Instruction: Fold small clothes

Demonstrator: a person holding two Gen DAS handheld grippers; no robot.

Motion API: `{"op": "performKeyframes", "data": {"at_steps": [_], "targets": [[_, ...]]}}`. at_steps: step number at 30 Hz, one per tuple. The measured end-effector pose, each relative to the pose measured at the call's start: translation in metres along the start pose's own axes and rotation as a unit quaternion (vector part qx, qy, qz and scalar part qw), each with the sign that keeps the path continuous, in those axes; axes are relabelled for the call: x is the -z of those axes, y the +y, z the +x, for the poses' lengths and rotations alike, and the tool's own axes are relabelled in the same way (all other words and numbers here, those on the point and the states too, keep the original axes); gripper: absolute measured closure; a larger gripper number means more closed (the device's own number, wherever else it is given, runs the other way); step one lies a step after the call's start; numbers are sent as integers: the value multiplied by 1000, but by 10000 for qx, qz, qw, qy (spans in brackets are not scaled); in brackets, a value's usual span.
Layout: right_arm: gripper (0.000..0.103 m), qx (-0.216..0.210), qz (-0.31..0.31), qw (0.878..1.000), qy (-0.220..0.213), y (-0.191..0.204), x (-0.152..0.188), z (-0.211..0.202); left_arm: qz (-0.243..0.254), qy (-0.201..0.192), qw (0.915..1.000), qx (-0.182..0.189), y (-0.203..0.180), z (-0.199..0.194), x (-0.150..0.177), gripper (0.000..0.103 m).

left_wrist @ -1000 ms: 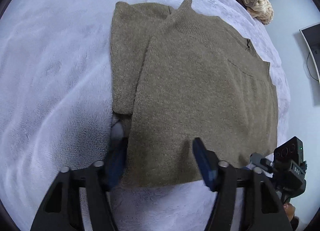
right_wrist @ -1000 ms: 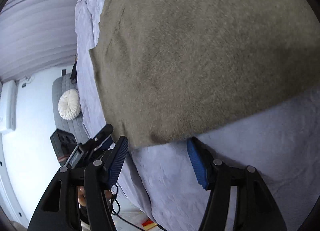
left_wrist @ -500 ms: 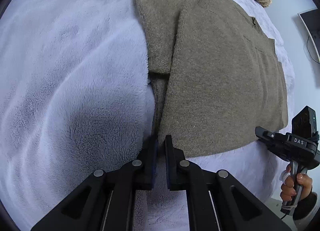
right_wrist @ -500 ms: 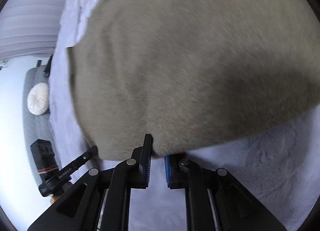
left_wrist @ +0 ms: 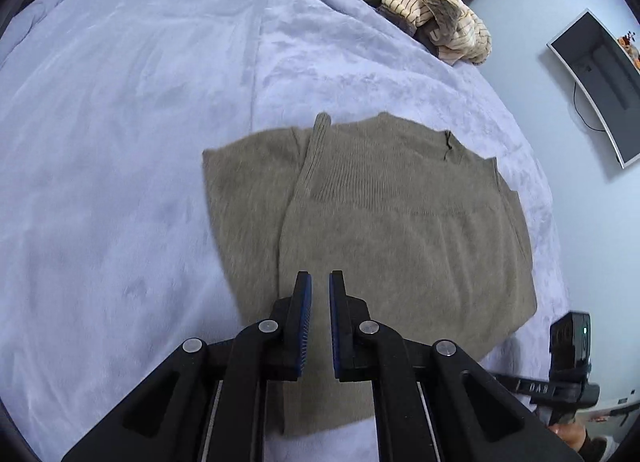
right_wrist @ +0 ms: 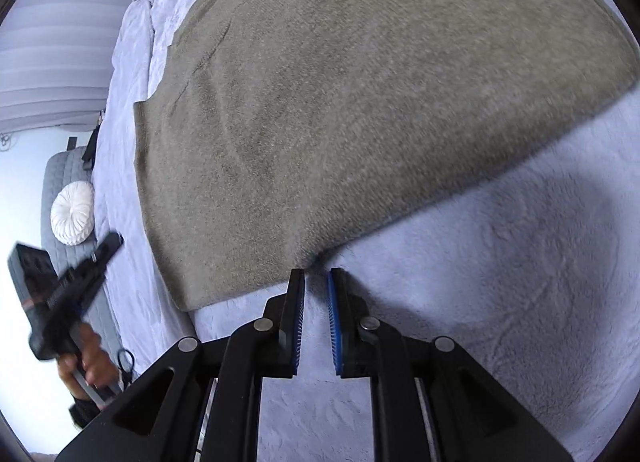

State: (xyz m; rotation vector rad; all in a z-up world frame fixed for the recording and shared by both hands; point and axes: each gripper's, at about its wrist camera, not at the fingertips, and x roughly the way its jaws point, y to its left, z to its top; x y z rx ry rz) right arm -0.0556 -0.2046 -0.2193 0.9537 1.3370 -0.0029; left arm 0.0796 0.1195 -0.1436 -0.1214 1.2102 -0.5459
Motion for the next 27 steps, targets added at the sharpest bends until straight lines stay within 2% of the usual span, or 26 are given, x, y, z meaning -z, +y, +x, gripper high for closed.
{"op": "performKeyframes", "data": {"at_steps": [4, 7, 9, 16, 22, 25, 27], "targets": [[90, 119, -68, 9999, -59, 9, 2, 1, -11, -152, 9999, -64, 1, 26, -27, 94], [90, 149, -66, 9998, -62, 16, 4, 5, -71, 131, 9980, -617, 3, 67, -36, 94], [90, 143, 15, 9999, -84, 16, 4, 5, -275, 203, 9982, -501, 14, 78, -32, 94], [90, 226, 171, 9995, -107, 14, 6, 0, -186, 272, 9988, -372, 22, 66, -19, 94], [90, 281, 108, 9995, -72, 23, 3, 7, -419, 255, 9983, -303, 28, 43, -1, 94], [90, 273, 67, 9996, -36, 29, 2, 12, -505, 267, 9976, -385, 30, 35, 5, 94], [90, 281, -46, 9996, -16, 36, 1, 14, -533, 311, 9963, -601, 33, 32, 9, 94]]}}
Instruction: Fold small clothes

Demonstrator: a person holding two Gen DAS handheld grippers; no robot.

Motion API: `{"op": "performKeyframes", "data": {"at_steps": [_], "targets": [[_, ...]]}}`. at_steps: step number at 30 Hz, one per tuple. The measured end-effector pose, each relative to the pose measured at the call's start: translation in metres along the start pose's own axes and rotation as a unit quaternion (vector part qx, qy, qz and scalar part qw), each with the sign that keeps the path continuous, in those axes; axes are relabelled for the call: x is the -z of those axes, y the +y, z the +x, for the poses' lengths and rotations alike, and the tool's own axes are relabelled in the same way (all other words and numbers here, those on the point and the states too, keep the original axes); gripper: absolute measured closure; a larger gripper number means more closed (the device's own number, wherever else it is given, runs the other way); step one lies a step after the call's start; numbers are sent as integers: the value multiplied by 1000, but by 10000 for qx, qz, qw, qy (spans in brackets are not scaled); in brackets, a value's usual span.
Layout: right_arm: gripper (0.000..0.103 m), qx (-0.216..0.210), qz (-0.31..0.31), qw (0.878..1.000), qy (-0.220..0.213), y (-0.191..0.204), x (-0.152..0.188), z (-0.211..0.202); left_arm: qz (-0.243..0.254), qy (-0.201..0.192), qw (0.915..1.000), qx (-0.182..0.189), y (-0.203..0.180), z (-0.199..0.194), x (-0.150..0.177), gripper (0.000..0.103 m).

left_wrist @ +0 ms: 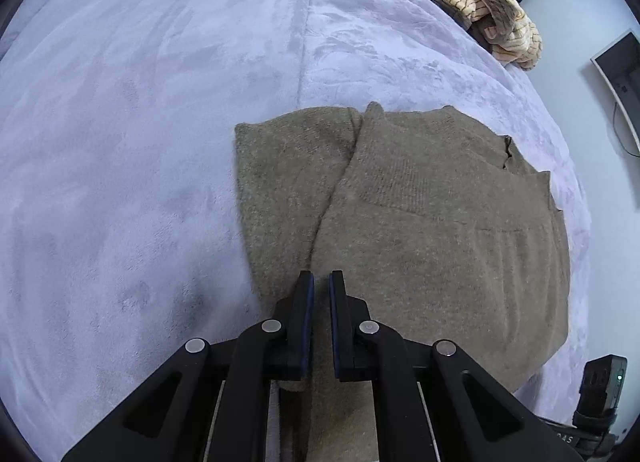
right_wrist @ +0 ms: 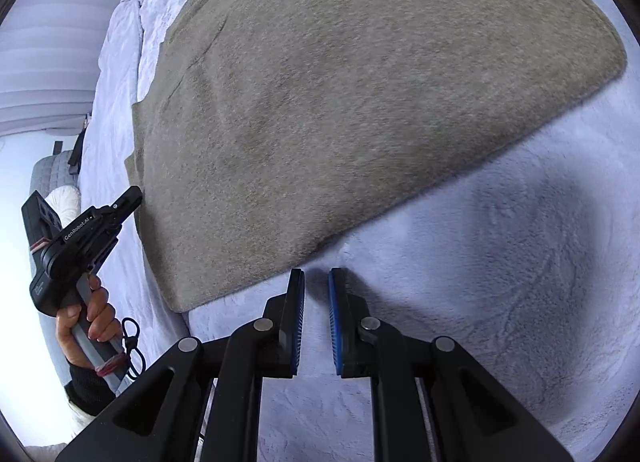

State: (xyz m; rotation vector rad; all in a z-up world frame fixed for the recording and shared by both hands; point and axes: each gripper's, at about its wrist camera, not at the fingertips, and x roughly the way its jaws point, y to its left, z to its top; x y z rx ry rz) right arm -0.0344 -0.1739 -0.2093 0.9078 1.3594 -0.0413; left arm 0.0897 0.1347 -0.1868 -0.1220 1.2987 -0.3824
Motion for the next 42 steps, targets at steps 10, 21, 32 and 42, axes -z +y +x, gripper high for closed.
{"op": "performKeyframes", "data": {"at_steps": [10, 21, 32, 42], "targets": [[81, 76, -462, 9989, -9, 27, -6, -4, -188, -116, 9989, -419, 5, -17, 19, 2], [62, -5, -517, 9987, -1, 45, -2, 1, -215, 8, 9964, -823, 18, -11, 27, 2], [53, -265, -725, 9970, -95, 63, -2, 5, -330, 125, 9952, -916, 28, -12, 37, 2], [41, -648, -451, 9969, 42, 61, 5, 22, -426, 342, 9954, -785, 37, -2, 48, 2]]}}
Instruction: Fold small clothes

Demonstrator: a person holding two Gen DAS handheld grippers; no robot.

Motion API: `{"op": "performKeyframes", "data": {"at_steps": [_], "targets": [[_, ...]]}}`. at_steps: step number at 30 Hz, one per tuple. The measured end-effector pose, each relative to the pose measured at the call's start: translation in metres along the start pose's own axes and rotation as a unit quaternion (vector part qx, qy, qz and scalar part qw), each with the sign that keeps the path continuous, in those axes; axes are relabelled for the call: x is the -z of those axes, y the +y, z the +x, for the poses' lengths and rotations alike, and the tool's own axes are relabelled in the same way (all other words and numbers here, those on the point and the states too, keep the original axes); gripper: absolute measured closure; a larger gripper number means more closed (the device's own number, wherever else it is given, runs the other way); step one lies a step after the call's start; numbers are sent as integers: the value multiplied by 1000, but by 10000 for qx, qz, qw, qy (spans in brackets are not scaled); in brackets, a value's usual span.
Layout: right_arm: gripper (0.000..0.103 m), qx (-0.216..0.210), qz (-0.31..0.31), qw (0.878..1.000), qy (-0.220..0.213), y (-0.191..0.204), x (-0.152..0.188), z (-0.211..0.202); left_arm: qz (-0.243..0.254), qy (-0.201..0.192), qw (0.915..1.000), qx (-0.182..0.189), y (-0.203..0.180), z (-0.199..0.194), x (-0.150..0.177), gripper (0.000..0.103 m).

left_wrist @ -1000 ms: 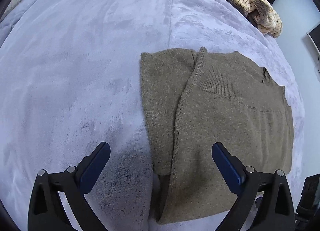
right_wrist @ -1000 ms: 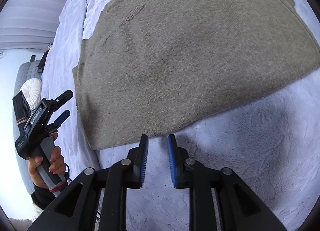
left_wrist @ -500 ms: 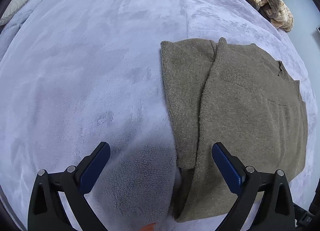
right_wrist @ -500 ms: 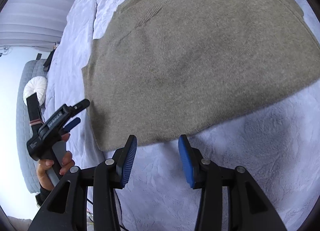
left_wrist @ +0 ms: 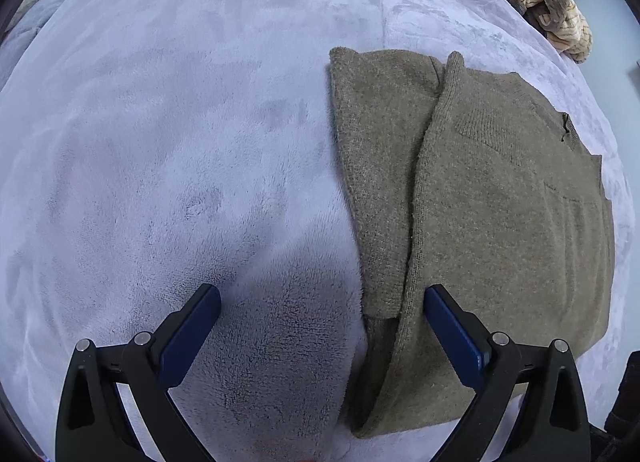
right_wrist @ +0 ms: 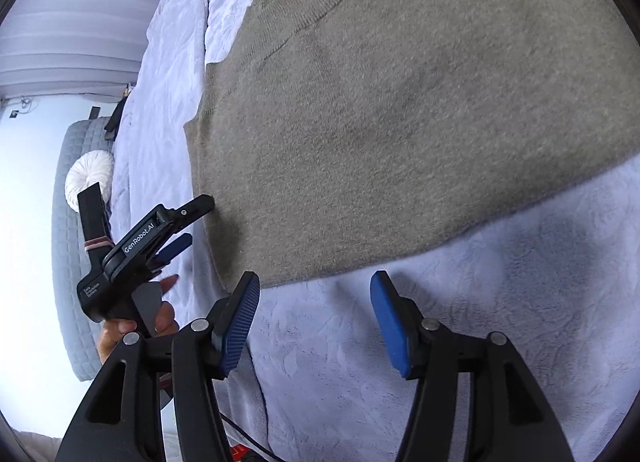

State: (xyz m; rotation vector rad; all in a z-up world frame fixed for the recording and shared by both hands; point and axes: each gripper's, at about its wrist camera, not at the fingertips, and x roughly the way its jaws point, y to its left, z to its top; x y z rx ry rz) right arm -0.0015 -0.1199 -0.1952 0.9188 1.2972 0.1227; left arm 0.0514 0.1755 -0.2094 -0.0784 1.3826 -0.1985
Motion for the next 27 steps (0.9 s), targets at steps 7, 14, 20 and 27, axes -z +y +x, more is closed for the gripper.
{"op": "performKeyframes", "data": {"at_steps": [7, 14, 20, 27], "targets": [[41, -512, 430, 9977, 114, -5, -4, 24, -33, 77, 10000, 16, 5, 1, 5, 2], [40, -745, 918, 9930, 55, -15, -1, 33, -26, 111, 9994, 336, 14, 2, 2, 2], [38, -1131, 1211, 9862, -30, -21, -1, 46, -290, 127, 9973, 664, 37, -2, 0, 2], [39, -1670, 1622, 9724, -163, -14, -27, 73, -403, 191, 9910, 1263, 42, -8, -3, 2]]}}
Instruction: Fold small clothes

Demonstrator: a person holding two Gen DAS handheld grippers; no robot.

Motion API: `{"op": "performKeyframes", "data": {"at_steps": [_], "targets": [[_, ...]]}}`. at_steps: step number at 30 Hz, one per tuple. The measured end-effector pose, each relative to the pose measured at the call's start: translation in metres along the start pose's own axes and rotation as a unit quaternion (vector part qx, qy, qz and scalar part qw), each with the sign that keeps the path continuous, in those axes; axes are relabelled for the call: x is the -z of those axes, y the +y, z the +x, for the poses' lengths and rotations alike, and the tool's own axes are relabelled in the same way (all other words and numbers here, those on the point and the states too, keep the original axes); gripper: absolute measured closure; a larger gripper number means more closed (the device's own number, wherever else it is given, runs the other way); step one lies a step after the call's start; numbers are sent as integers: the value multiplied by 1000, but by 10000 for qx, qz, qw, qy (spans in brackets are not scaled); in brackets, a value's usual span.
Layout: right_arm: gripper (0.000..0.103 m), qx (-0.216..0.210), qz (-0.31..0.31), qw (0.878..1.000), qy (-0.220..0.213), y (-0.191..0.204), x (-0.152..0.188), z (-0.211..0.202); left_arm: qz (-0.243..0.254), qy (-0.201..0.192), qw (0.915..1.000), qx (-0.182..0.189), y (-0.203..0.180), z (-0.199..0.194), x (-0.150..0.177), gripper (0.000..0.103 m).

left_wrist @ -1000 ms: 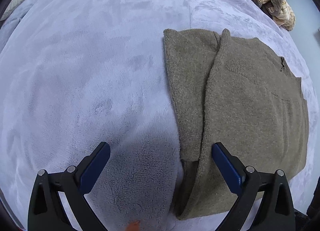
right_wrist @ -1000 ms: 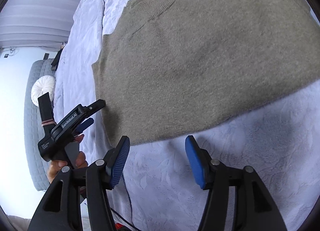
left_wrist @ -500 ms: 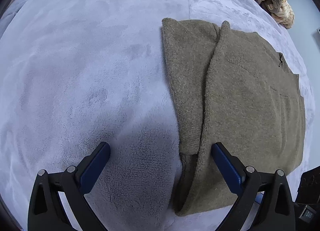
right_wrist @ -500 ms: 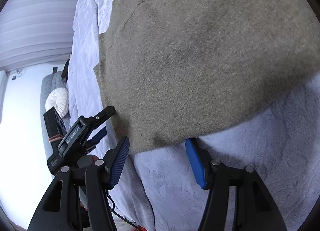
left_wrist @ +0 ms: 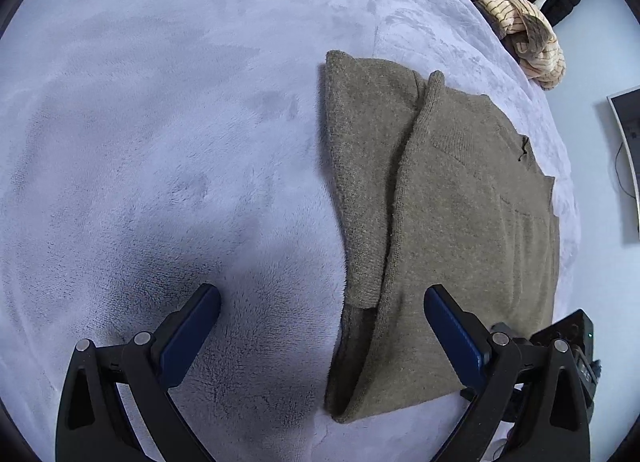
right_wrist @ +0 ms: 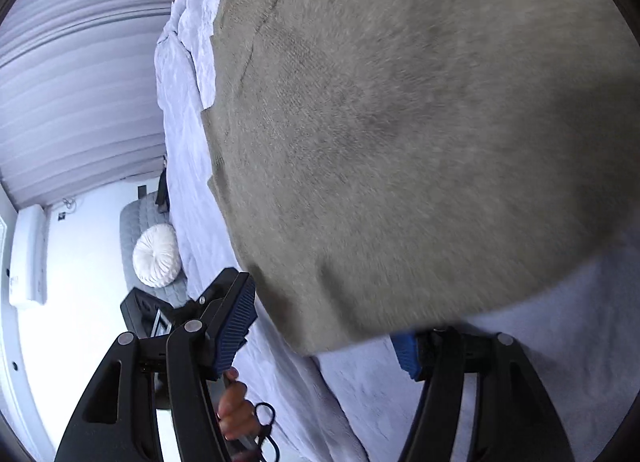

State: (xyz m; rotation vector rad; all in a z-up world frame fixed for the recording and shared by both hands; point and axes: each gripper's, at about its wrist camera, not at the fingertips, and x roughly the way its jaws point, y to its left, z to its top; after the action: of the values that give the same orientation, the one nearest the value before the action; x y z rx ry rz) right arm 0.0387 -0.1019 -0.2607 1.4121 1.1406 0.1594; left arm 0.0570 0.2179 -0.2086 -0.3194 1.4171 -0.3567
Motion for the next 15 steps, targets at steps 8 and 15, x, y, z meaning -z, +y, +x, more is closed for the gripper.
{"op": "performKeyframes", "data": {"at_steps": [8, 15], "targets": [[93, -1495, -96, 9887, 80, 29, -16, -15, -620, 264, 9828, 1718, 10, -3, -8, 2], [93, -1416, -515, 9883, 246, 44, -17, -19, -435, 461, 9643, 2570, -32, 14, -33, 2]]}}
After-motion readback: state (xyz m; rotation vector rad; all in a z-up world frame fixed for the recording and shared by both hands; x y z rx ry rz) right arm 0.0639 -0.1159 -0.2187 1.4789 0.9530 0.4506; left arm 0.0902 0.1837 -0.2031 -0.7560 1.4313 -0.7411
